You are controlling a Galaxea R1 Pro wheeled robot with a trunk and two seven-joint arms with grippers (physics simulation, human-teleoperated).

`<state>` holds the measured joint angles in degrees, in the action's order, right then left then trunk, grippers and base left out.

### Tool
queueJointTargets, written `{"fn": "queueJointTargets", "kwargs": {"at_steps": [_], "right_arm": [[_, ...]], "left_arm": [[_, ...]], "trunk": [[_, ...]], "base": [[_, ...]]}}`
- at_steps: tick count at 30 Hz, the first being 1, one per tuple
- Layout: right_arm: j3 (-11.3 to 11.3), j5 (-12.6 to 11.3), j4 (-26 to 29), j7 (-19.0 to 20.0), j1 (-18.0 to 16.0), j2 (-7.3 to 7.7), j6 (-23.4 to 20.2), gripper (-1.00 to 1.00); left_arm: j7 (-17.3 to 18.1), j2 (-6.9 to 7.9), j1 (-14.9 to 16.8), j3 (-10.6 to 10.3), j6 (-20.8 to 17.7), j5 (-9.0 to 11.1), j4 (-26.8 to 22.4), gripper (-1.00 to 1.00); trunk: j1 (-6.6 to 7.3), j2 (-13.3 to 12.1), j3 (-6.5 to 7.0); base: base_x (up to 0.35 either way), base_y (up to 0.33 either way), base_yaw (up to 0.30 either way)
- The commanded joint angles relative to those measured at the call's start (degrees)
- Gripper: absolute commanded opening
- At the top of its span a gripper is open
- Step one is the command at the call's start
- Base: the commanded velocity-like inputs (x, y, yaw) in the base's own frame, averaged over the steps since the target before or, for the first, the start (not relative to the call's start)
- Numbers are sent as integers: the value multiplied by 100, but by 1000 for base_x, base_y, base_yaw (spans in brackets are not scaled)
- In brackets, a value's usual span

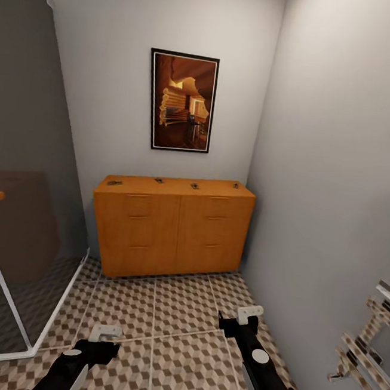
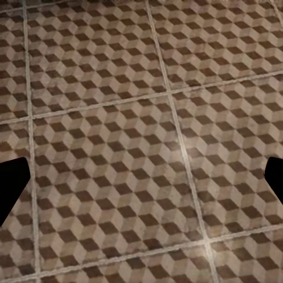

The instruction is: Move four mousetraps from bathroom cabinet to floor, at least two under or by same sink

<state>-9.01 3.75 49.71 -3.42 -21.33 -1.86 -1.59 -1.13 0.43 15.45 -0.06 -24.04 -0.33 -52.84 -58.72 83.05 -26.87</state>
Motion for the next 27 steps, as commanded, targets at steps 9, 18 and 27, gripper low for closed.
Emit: {"fn": "queueJointTargets", "kwargs": {"at_steps": [9, 18, 27], "right_arm": [[-13, 39, 4, -36, -3, 2, -16, 100], [-13, 39, 4, -36, -3, 2, -9, 100], [-13, 35, -3, -16, -3, 2, 12, 100]], "left_arm": [[-10, 0, 2, -3, -30, -2, -15, 100], [-15, -5, 2, 4, -27, -6, -23, 100], [-12, -8, 2, 6, 440, -10, -330, 100]], "trunk": [[-1, 3, -6], [-1, 3, -6], [-1, 3, -6]], "base": [[46, 0, 180], [4, 0, 251], [0, 0, 177]]}}
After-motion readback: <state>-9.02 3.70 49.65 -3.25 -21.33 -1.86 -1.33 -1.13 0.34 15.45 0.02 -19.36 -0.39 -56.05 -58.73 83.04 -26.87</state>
